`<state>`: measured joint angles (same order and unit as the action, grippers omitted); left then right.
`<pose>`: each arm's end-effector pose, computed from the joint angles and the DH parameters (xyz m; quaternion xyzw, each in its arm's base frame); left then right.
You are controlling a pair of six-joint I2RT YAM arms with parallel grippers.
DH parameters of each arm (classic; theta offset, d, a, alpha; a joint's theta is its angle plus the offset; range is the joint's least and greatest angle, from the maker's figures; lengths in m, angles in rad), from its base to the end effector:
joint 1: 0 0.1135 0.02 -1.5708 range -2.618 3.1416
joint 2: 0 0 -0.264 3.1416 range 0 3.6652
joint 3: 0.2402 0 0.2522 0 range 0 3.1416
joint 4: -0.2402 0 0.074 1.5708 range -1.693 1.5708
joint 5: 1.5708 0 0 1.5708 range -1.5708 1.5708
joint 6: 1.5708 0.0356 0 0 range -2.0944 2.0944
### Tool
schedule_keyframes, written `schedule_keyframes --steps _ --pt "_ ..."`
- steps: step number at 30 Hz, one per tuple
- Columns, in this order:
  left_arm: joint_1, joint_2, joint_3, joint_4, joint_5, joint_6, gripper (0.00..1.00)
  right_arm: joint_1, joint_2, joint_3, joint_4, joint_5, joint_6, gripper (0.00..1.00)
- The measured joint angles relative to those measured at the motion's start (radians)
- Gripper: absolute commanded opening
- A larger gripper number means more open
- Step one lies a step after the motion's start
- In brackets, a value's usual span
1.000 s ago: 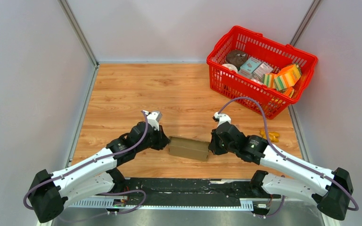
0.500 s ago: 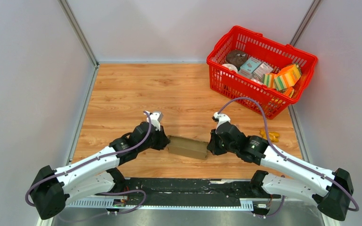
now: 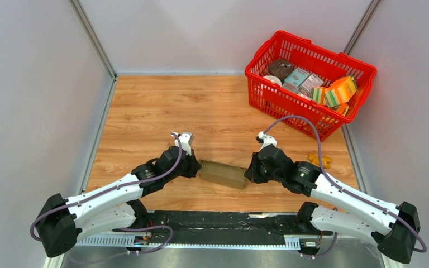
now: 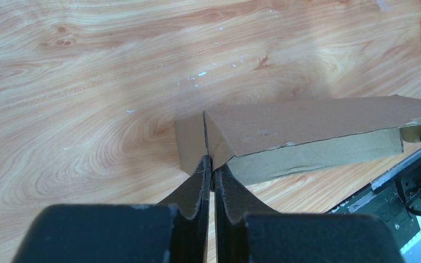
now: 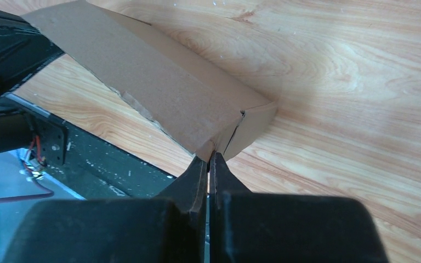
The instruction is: Fold the paper box
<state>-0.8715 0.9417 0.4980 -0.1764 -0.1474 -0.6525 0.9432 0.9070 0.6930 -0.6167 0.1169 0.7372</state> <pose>0.1331 -0.1501 0.2125 0.0634 0.8851 -0.2677 0.3754 0.1109 0.1459 0.2473 -0.0747 0.9280 0.2326 0.2815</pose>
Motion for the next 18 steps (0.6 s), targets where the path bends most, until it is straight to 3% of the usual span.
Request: schedule_keyframes --steps 18 --pt "-0.024 0.003 0.0 0.005 -0.041 -0.001 0.07 -0.023 -0.027 -0.026 0.023 -0.034 0.079 0.0"
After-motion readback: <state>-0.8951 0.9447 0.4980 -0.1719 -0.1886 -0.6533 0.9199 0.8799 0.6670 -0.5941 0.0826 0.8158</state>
